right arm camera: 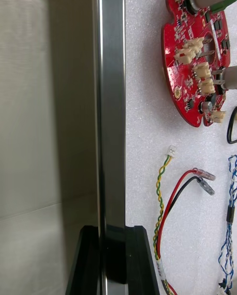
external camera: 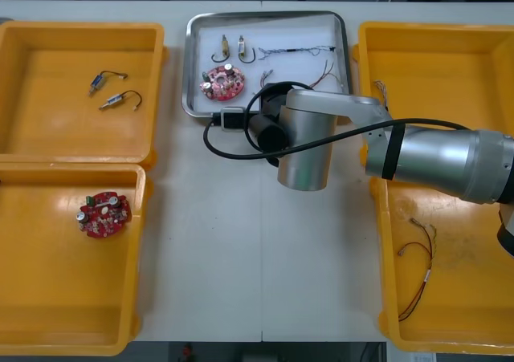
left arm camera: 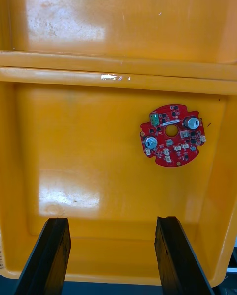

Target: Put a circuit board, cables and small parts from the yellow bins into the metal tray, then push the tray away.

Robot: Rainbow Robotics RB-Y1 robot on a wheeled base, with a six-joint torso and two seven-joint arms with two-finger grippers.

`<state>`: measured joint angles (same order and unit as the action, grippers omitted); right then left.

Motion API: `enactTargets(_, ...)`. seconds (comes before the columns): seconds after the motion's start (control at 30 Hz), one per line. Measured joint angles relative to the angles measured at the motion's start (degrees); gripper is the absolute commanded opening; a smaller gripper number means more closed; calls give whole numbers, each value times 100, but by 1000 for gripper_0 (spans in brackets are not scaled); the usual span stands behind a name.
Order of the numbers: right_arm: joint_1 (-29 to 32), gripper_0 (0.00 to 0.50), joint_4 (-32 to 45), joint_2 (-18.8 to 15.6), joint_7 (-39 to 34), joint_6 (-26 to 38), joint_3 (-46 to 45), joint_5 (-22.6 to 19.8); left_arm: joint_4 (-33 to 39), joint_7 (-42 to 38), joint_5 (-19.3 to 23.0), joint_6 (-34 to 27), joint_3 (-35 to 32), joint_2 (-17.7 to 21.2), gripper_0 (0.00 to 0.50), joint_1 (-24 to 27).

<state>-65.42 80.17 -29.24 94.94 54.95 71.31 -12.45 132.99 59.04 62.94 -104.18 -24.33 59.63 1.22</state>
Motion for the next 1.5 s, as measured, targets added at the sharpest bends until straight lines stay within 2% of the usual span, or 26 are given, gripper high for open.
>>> enactTargets(0.4,-278,0,-807,1,0,-1199,1,0,0,0,0,0,0,1,500,0)
enactTargets(0.6,-310,12,-902,2,0,-1328,1,0,0,0,0,0,0,1,500,0)
enactTargets(0.63,-310,53,-902,2,0,-1328,1,0,0,0,0,0,0,1,500,0)
enactTargets(0.67,-310,53,-902,2,0,-1329,1,0,0,0,0,0,0,1,500,0)
enactTargets(0.7,-310,214,-902,2,0,-1329,1,0,0,0,0,0,0,1,500,0)
enactTargets(0.73,-310,262,-902,2,0,-1329,1,0,0,0,0,0,0,1,500,0)
enactTargets(0.77,-310,331,-902,2,0,-1328,1,0,0,0,0,0,0,1,500,0)
enactTargets(0.8,-310,331,-902,2,0,-1326,1,0,0,0,0,0,0,1,500,0)
enactTargets(0.83,-311,460,-902,2,0,-1316,1,0,0,0,0,0,0,1,500,0)
enactTargets(0.87,-313,500,-900,2,0,-1280,1,0,0,0,0,0,0,1,500,0)
enactTargets(1.17,-340,500,-428,3,0,-298,-14,0,1,0,0,0,0,1,500,0)
enactTargets(1.5,-341,500,658,-4,0,1287,-436,0,2,0,0,0,0,2,500,0)
